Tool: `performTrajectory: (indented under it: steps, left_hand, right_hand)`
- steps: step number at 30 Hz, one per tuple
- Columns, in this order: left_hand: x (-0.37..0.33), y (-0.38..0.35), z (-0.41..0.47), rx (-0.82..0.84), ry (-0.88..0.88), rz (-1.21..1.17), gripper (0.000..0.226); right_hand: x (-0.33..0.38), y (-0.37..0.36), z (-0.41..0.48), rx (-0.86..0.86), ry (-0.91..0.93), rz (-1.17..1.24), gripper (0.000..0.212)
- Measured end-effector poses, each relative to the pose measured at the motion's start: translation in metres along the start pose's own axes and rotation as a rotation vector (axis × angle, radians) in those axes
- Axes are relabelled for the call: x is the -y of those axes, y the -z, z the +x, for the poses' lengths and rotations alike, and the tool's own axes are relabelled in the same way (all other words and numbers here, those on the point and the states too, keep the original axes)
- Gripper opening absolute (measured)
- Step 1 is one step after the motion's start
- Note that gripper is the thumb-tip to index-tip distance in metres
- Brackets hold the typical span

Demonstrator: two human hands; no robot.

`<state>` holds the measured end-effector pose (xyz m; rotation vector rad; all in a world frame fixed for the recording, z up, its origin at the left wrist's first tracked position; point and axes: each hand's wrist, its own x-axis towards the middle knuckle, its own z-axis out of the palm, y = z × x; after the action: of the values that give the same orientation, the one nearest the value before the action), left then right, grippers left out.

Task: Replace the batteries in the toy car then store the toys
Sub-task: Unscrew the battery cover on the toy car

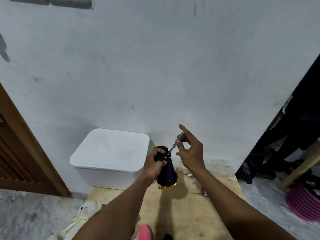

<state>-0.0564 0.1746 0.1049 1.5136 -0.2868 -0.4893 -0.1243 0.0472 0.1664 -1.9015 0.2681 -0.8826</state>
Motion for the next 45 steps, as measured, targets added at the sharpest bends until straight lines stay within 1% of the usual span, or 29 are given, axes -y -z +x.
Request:
performTrajectory:
  steps: [2, 6, 11, 12, 14, 16, 18, 22, 24, 25, 28, 30, 33, 35, 37, 39, 45]
  left_hand:
    - [-0.001, 0.000, 0.000, -0.002, -0.001, 0.002, 0.035]
    - [-0.003, -0.002, 0.002, 0.002, -0.004, -0.003, 0.035]
    - [0.000, -0.003, 0.007, -0.011, -0.002, 0.021, 0.037]
    - [0.001, -0.003, 0.008, -0.012, -0.001, 0.022, 0.037]
    - [0.000, -0.003, 0.009, -0.008, -0.001, 0.025, 0.037]
    - [-0.001, -0.003, 0.010, 0.002, -0.002, 0.028, 0.037]
    - [-0.002, -0.003, 0.011, 0.006, 0.000, 0.023, 0.037]
    - [-0.003, -0.002, 0.011, 0.005, 0.003, 0.017, 0.037]
    - [-0.004, -0.002, 0.011, 0.008, 0.005, 0.013, 0.036]
    - [-0.004, -0.002, 0.012, 0.012, 0.003, 0.010, 0.036]
    - [-0.004, -0.002, 0.013, 0.025, 0.002, 0.004, 0.037]
    - [-0.004, -0.002, 0.013, 0.027, 0.005, 0.006, 0.037]
    - [-0.006, -0.001, 0.011, 0.020, 0.008, 0.009, 0.037]
    - [-0.007, -0.001, 0.011, 0.021, 0.008, 0.001, 0.037]
    - [-0.008, -0.002, 0.011, 0.026, 0.005, -0.005, 0.036]
    - [-0.010, -0.002, 0.012, 0.033, -0.004, -0.012, 0.036]
    - [-0.015, -0.002, 0.015, 0.024, 0.013, 0.002, 0.035]
  right_hand:
    - [0.001, 0.001, 0.001, 0.000, -0.010, -0.005, 0.058]
    - [0.006, 0.000, 0.001, 0.003, 0.052, -0.027, 0.050]
    - [0.003, -0.001, 0.004, 0.041, -0.006, -0.010, 0.066]
    - [0.004, -0.001, 0.004, 0.047, 0.003, -0.015, 0.064]
    - [0.007, -0.001, 0.003, 0.051, 0.067, -0.033, 0.053]
    - [0.007, -0.002, 0.003, 0.023, 0.106, -0.055, 0.047]
    - [0.005, -0.003, 0.004, -0.002, 0.077, -0.044, 0.051]
    - [0.002, -0.004, 0.007, 0.014, -0.001, -0.026, 0.073]
    - [0.002, -0.002, 0.008, 0.019, -0.009, -0.028, 0.077]
    - [0.004, -0.001, 0.008, 0.020, 0.008, -0.030, 0.074]
    - [0.007, 0.000, 0.006, 0.016, 0.102, -0.044, 0.057]
    - [0.005, 0.000, 0.007, -0.011, 0.108, -0.037, 0.050]
    - [0.002, 0.000, 0.009, -0.010, 0.005, 0.000, 0.058]
    - [0.001, 0.000, 0.008, 0.005, -0.026, 0.000, 0.060]
    - [0.001, -0.001, 0.007, -0.003, -0.014, -0.002, 0.054]
    - [0.002, -0.001, 0.006, -0.049, -0.015, 0.037, 0.047]
    - [0.004, 0.001, 0.011, -0.170, -0.046, 0.105, 0.048]
